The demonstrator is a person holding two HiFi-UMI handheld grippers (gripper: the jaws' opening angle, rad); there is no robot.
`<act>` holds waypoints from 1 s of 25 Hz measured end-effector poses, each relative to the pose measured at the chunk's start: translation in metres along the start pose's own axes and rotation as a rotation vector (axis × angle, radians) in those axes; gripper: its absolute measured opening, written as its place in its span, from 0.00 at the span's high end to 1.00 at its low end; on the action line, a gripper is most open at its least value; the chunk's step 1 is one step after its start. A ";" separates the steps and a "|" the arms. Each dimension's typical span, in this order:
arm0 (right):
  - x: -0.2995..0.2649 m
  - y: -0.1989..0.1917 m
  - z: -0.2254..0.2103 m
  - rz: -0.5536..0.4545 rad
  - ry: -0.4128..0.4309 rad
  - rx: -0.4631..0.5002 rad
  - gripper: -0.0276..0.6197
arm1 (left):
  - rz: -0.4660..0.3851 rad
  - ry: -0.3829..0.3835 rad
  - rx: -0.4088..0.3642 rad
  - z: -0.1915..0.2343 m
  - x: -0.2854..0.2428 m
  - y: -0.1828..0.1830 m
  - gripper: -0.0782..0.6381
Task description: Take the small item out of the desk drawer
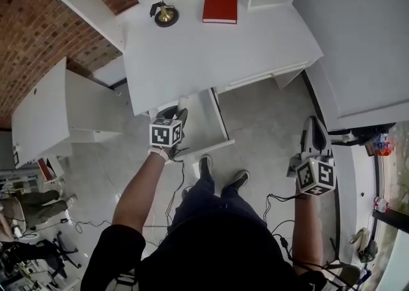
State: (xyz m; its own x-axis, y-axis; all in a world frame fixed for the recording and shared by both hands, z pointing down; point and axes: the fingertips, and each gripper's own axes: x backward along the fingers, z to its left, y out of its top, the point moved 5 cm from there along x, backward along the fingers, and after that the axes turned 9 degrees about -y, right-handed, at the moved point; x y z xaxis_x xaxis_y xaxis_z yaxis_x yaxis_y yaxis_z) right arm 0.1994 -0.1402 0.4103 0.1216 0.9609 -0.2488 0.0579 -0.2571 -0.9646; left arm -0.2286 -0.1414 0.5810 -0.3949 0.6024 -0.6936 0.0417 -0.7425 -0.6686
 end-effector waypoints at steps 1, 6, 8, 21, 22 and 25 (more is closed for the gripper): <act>0.002 0.005 0.000 -0.011 0.009 -0.001 0.91 | -0.022 0.005 -0.006 -0.004 0.009 0.006 0.72; 0.011 0.024 -0.002 -0.057 0.051 0.042 0.91 | -0.110 0.042 -0.049 -0.025 0.048 0.035 0.72; 0.016 0.032 -0.002 -0.079 0.065 0.096 0.91 | -0.136 0.061 -0.063 -0.029 0.060 0.046 0.72; 0.017 0.053 0.014 -0.107 0.042 0.073 0.92 | -0.341 0.022 -0.089 -0.026 0.117 0.114 0.72; 0.015 0.054 0.018 -0.106 0.035 0.071 0.92 | -0.343 0.018 -0.100 -0.021 0.118 0.118 0.72; 0.011 0.056 0.029 -0.104 0.012 0.061 0.92 | -0.338 0.012 -0.124 0.000 0.114 0.129 0.72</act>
State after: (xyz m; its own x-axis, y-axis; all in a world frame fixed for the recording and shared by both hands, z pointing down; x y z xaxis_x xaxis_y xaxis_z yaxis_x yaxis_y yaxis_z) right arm 0.1756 -0.1413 0.3508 0.1303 0.9806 -0.1465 0.0104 -0.1491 -0.9888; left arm -0.2680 -0.1685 0.4152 -0.3943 0.8120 -0.4304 0.0218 -0.4599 -0.8877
